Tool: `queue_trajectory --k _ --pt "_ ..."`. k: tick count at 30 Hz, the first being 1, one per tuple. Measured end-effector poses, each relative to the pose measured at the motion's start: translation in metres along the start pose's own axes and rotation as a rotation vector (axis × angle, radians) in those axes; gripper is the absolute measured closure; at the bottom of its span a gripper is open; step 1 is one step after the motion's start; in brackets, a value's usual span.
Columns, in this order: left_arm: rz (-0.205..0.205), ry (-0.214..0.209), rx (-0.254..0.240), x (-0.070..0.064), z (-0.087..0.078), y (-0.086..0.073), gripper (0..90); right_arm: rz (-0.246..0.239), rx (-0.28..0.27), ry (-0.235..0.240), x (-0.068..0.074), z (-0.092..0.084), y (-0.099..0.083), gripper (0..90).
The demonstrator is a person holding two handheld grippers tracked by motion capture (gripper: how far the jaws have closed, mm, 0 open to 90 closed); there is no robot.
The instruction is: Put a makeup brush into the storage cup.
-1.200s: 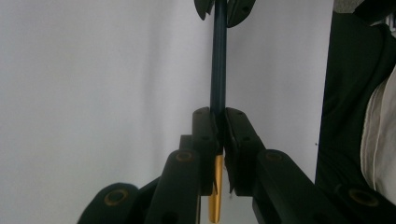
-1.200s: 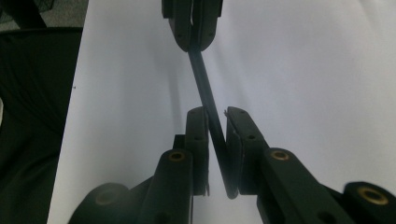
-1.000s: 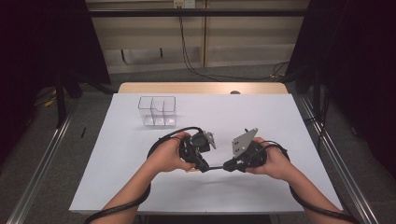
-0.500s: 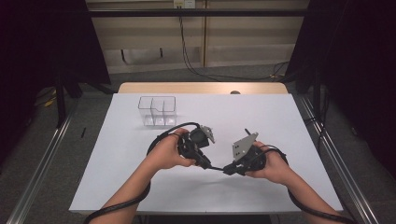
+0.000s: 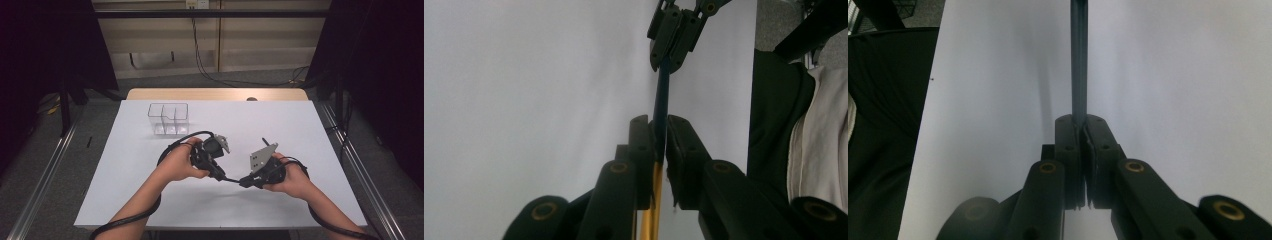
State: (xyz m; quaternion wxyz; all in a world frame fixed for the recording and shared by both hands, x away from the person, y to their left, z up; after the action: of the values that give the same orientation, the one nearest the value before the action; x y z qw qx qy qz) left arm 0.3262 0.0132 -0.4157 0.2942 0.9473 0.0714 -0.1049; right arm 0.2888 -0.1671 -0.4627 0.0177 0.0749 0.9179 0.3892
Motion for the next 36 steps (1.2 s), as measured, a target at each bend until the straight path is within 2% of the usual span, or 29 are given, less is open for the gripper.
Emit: queue_trajectory --k 6,13,15,18,20,23,26,31,35,36 --pt "-0.016 0.005 -0.038 0.003 -0.003 -0.007 72.7 0.015 -0.006 -0.022 -0.001 -0.005 -0.002 86.1" --pt "-0.028 0.007 -0.125 0.005 -0.007 -0.012 54.6 0.032 -0.01 -0.045 -0.004 -0.01 -0.006 86.1" --pt "-0.025 0.015 -0.124 0.005 -0.007 -0.014 47.6 0.031 -0.004 -0.049 -0.004 -0.011 -0.006 86.1" --pt "-0.043 0.026 -0.13 0.007 -0.007 -0.018 39.9 0.033 -0.009 -0.053 -0.004 -0.012 -0.008 86.1" --pt "-0.032 0.038 -0.138 0.009 -0.007 -0.02 37.1 0.04 -0.009 -0.054 -0.004 -0.013 -0.009 86.1" --pt "-0.02 0.049 -0.176 0.011 -0.008 -0.021 28.0 0.039 -0.012 -0.055 -0.004 -0.013 -0.01 86.1" --pt "-0.025 0.056 -0.217 0.013 -0.009 -0.023 17.9 0.04 -0.013 -0.056 -0.004 -0.013 -0.011 86.1" --pt "-0.041 0.046 -0.297 0.013 -0.01 -0.028 14.1 0.043 -0.022 -0.058 -0.005 -0.013 -0.012 86.1" --pt "-0.032 0.069 -0.331 0.013 -0.011 -0.031 12.4 0.049 -0.028 -0.058 -0.004 -0.014 -0.012 86.1" --pt "-0.039 0.073 -0.353 0.013 -0.012 -0.032 12.1 0.049 -0.03 -0.057 -0.004 -0.014 -0.013 86.1"
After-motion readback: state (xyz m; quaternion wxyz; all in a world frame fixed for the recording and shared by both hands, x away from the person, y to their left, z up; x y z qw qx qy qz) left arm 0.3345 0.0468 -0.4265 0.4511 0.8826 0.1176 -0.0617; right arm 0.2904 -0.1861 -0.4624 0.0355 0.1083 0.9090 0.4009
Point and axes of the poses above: each handheld gripper's, and its own axes: z roughly forward along the jaws, y roughly out of its top, x roughly to its left, the point moved 3 cm from there along z, roughly forward along the jaws, and after that the axes turned 6 degrees about -x, right-handed, at the moved point
